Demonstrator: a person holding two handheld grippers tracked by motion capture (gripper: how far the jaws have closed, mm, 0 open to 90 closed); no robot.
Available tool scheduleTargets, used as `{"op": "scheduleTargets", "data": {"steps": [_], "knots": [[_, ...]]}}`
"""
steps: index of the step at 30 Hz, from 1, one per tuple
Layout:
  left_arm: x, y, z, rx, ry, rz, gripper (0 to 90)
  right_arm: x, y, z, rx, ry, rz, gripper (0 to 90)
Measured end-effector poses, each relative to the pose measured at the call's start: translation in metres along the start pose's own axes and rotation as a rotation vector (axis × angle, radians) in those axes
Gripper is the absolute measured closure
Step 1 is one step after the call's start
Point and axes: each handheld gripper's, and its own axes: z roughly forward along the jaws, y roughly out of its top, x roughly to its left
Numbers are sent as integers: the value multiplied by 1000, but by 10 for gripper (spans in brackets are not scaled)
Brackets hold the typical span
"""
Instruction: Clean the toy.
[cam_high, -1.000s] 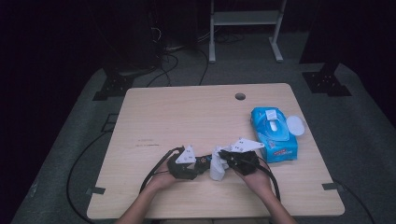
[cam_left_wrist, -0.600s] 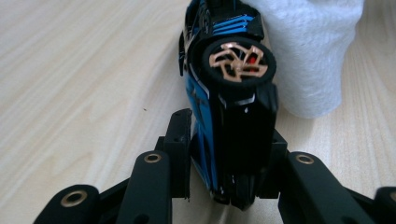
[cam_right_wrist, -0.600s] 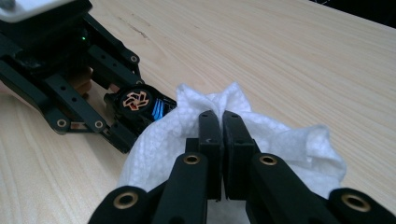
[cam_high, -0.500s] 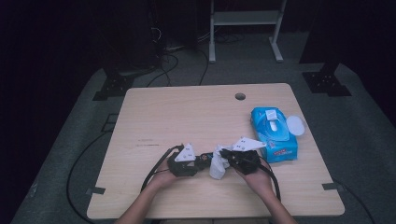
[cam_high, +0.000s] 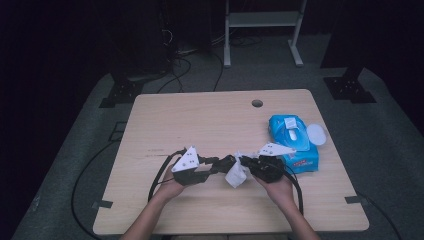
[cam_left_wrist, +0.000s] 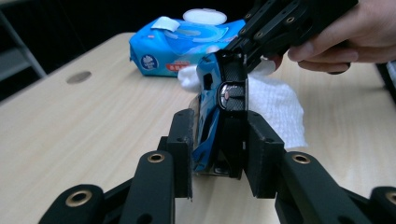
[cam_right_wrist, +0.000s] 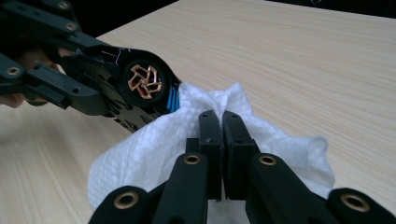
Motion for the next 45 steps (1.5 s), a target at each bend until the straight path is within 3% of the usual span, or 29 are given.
{"op": "scheduleTargets", "data": {"steps": [9, 16, 23, 27, 35, 41, 45], "knots": [[-1, -2, 2, -24, 8, -1, 672, 0, -1, 0, 4, 2, 11, 876], [-3, 4, 1, -58, 23, 19, 701, 3, 0, 0, 9, 38, 21, 878], [-1, 8, -4, -98, -2, -10, 706, 4, 0, 0, 10, 73, 45, 878], [-2, 13, -7, -117, -16, -12, 711, 9, 0, 3, 26, 91, 35, 878], [-2, 12, -5, -129, -22, -28, 711, 6, -2, 5, 31, 121, 57, 878], [1, 9, -3, -149, -35, -67, 700, 5, -3, 6, 30, 126, 61, 878], [1, 6, 1, -127, -32, -86, 675, 6, -3, 6, 35, 127, 60, 878]]}}
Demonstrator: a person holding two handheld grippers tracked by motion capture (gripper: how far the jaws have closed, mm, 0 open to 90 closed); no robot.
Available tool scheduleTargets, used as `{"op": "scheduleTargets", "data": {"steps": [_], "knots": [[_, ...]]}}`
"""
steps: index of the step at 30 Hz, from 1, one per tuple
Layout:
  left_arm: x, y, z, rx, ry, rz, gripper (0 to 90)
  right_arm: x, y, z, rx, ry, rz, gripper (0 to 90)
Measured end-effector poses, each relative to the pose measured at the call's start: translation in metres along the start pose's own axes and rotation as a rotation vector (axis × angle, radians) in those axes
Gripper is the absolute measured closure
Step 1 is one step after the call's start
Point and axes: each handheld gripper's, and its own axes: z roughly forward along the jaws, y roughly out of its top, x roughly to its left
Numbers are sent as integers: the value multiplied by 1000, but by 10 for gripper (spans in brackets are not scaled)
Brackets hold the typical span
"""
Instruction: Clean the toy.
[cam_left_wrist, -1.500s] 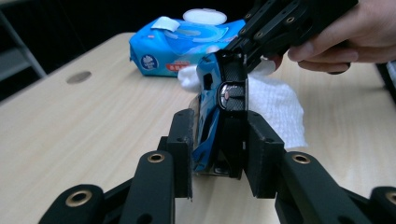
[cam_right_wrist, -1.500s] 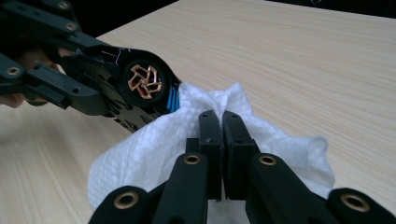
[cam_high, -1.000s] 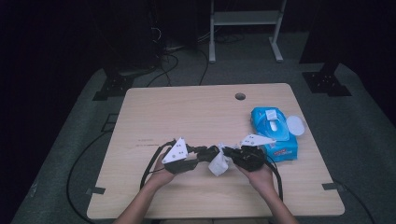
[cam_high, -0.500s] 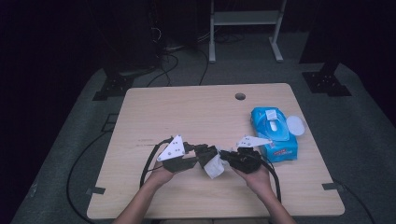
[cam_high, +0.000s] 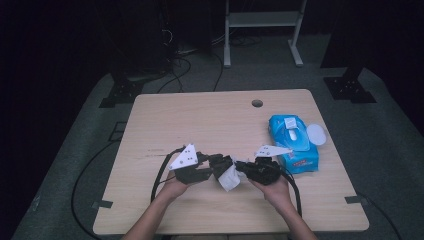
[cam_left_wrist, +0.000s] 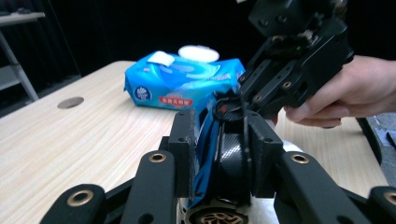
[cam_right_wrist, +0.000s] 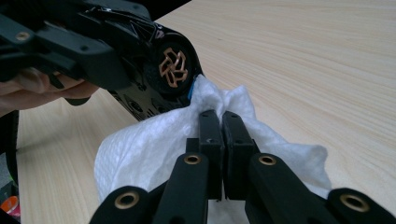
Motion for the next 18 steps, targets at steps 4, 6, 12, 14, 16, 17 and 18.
{"op": "scheduleTargets", "data": {"steps": [4, 6, 12, 14, 16, 17, 18], "knots": [[1, -5, 4, 28, 0, -14, 627, 1, 0, 3, 9, 3, -4, 878], [2, -7, 6, 32, 1, -17, 606, 1, -1, 4, 17, 2, -6, 878], [-2, -5, 7, 17, 26, -4, 635, -1, -1, 5, 14, 5, -1, 878], [-1, -6, 6, 7, 24, -21, 645, 0, -1, 5, 13, 10, 0, 878], [0, -7, 6, -6, 19, -51, 642, 0, -1, 5, 14, 12, -1, 878], [1, -8, 6, -15, 14, -66, 638, 0, -1, 5, 14, 12, -2, 878], [2, -8, 6, -14, 11, -78, 634, 0, -1, 6, 14, 12, -3, 878]]}}
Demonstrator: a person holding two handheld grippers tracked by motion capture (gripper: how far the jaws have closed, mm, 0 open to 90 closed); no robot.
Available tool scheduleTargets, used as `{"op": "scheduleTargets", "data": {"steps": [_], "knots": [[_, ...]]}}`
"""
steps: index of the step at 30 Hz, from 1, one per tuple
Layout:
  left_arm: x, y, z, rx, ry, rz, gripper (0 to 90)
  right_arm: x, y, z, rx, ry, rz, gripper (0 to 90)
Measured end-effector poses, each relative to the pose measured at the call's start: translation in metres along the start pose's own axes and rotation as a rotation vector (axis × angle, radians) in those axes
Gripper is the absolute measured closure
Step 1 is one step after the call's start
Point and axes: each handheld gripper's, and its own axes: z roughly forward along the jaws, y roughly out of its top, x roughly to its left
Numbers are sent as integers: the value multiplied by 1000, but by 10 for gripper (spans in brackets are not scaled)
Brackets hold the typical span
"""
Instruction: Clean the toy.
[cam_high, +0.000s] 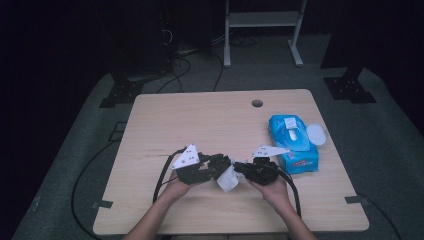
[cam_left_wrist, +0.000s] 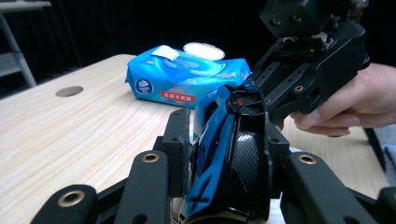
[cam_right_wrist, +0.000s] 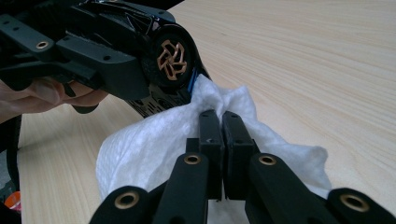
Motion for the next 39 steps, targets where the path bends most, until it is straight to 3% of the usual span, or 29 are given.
{"op": "scheduleTargets", "data": {"steps": [3, 5, 10, 11, 13, 14, 15, 18, 22, 27, 30, 31, 35, 39], "knots": [[2, -1, 0, -4, -6, -34, 626, 0, 0, 0, 2, -1, 2, 878], [5, -3, 1, -9, -21, -83, 603, 0, 0, 1, 4, -1, 1, 878], [8, -5, 4, 17, -28, -125, 572, 0, 0, 1, 7, -4, -1, 878], [8, -7, 5, 38, -22, -120, 558, 0, 0, 1, 7, -4, -2, 878], [8, -8, 4, 30, -11, -117, 555, 1, 0, 1, 7, -3, -4, 878], [6, -6, 4, 40, 11, -86, 565, 1, 0, 1, 6, -5, -4, 878], [6, -6, 3, 42, 20, -82, 578, 1, 1, 1, 4, -5, -8, 878], [10, -10, 0, 23, 5, -123, 570, 0, 1, 1, 8, -3, -9, 878], [12, -11, -3, 19, 9, -140, 570, 1, 1, 2, 13, -4, -12, 878], [5, -9, -1, 15, 39, -70, 597, -1, 4, -4, 1, -9, -11, 878], [6, -7, -1, 12, 19, -85, 649, -4, 12, -18, -41, -13, -9, 879], [5, -7, -1, 13, 27, -73, 649, -4, 17, -23, -56, -13, -17, 879], [-4, -2, 4, 39, 38, 14, 649, 7, 39, -33, -63, 5, -94, 879], [-12, 1, 8, 70, 30, 67, 650, 25, 61, -33, -43, 55, -179, 879]]}}
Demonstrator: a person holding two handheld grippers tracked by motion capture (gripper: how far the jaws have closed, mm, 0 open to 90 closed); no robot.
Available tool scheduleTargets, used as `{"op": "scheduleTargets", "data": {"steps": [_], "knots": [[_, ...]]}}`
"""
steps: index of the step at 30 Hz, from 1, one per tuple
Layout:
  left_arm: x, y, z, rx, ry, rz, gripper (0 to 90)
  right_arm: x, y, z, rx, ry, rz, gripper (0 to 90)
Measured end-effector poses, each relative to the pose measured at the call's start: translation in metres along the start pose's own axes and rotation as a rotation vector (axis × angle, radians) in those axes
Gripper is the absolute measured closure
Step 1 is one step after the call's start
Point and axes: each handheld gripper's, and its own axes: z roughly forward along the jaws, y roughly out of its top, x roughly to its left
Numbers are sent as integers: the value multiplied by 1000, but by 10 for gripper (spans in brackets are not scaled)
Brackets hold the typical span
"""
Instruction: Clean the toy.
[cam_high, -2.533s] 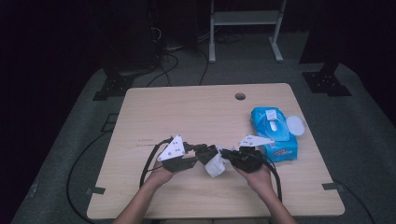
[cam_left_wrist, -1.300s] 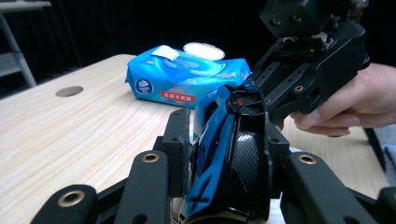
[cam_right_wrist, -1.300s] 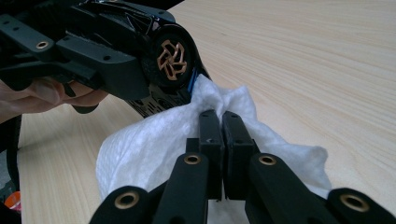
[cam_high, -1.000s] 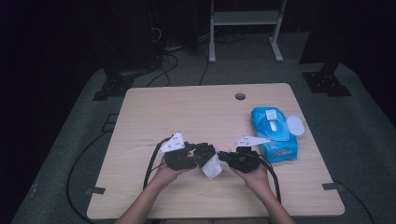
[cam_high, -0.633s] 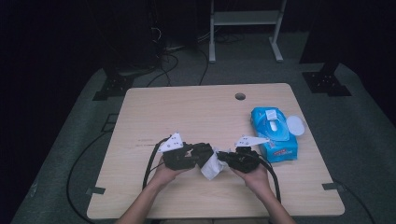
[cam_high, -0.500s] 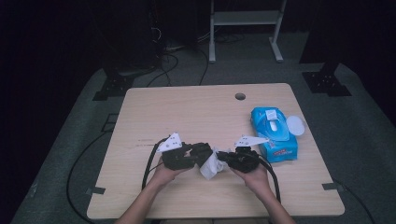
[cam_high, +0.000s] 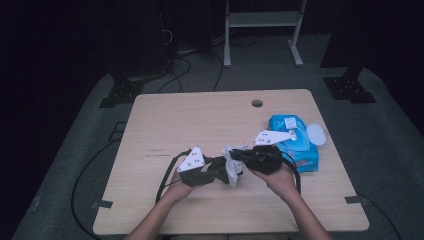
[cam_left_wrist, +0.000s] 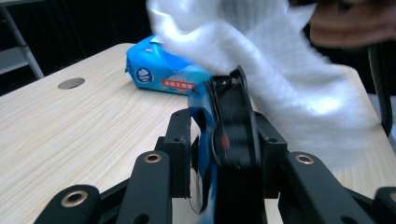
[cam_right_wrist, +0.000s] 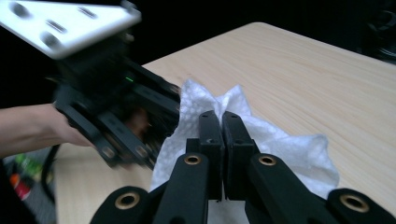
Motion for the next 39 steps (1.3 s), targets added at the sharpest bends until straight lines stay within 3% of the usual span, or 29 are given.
{"op": "scheduleTargets", "data": {"steps": [3, 6, 10, 14, 19, 21, 32, 39], "knots": [[-3, 2, 2, 9, 2, 21, 655, 12, 12, 8, 54, 31, -66, 878], [-3, 2, 1, 10, -1, 28, 655, 18, 15, 16, 116, 31, -115, 878], [-4, 2, 1, 14, 2, 41, 655, 12, 11, 18, 115, 60, -74, 879], [-4, 1, 0, 15, 8, 39, 655, 8, 8, 16, 110, 47, -73, 878], [2, -4, -5, 8, 17, 10, 655, -11, -16, 23, 137, 17, 11, 878], [4, -5, -7, 8, 22, 3, 655, -18, -24, 25, 112, 28, 56, 878], [9, -15, -16, 56, 42, -4, 659, -32, -40, 34, 124, -27, 100, 878], [13, -30, -20, 145, 43, -3, 666, -31, -42, 42, 136, -29, 98, 878]]}}
